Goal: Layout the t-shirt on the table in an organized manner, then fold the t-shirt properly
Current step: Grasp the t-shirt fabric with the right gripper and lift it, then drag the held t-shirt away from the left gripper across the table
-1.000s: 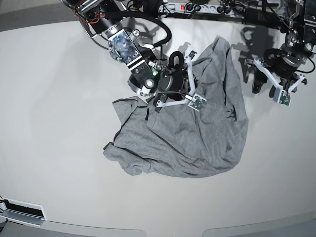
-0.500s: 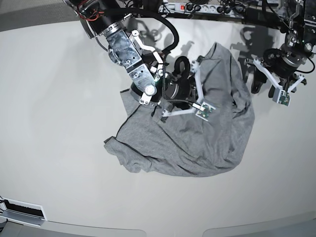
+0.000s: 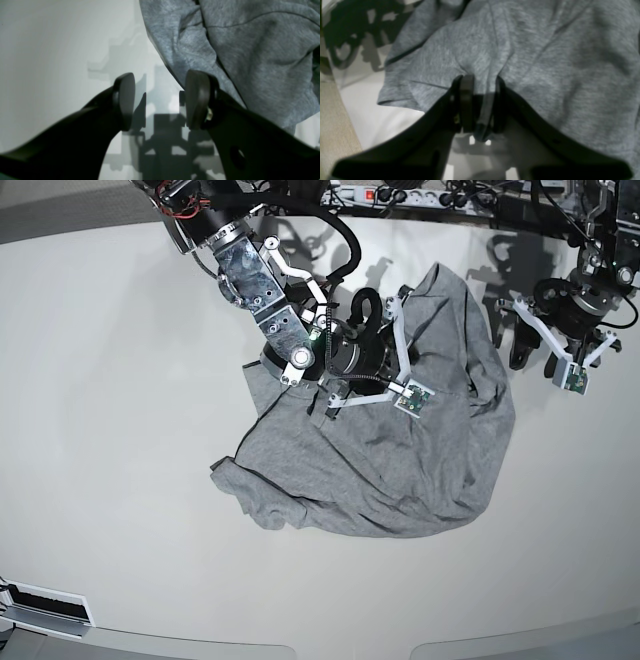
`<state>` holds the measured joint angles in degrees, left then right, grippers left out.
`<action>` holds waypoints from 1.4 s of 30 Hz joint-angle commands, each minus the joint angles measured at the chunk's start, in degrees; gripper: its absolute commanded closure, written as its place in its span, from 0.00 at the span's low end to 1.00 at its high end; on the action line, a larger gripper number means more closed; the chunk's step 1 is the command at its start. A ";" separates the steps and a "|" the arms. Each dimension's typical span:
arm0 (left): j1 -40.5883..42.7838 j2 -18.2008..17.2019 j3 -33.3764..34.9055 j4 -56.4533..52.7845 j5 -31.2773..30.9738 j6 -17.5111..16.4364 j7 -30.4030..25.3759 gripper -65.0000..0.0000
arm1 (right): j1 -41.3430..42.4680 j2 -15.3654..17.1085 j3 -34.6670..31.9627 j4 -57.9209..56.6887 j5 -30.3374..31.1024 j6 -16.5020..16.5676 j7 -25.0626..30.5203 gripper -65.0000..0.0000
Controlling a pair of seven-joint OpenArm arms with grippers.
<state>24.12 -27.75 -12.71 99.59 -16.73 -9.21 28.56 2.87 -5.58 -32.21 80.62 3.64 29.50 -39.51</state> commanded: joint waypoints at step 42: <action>0.42 -0.81 -0.39 0.87 -0.31 0.22 1.14 0.49 | 1.73 -0.87 7.48 35.06 -14.19 -12.02 -7.61 1.00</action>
<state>24.47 -27.75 -12.71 99.59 -16.73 -9.21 30.57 3.51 -5.89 -24.67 114.48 -10.68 17.98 -48.56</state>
